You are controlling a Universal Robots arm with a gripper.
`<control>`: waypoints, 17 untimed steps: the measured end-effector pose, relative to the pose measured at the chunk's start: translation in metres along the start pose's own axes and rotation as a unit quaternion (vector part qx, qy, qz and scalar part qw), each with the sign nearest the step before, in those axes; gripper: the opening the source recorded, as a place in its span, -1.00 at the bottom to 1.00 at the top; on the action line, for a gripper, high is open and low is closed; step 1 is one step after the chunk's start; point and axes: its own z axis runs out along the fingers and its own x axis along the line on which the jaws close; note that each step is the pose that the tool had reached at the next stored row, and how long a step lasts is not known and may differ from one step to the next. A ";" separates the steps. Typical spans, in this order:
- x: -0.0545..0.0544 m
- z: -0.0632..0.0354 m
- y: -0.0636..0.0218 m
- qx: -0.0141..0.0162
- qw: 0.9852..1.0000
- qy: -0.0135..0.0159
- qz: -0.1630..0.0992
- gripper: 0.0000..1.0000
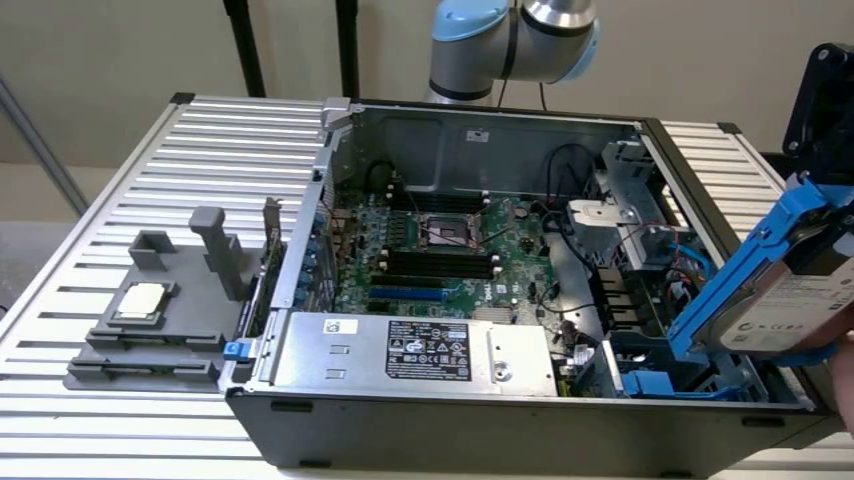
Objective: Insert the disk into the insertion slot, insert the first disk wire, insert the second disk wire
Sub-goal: 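Insert the second disk wire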
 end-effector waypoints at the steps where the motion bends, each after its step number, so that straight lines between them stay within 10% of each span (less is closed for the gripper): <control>1: 0.000 0.0000 0.0001 0.003 1.000 0.000 0.000 -0.36; 17: 0.000 0.0000 0.0002 0.009 1.000 0.000 0.000 -0.36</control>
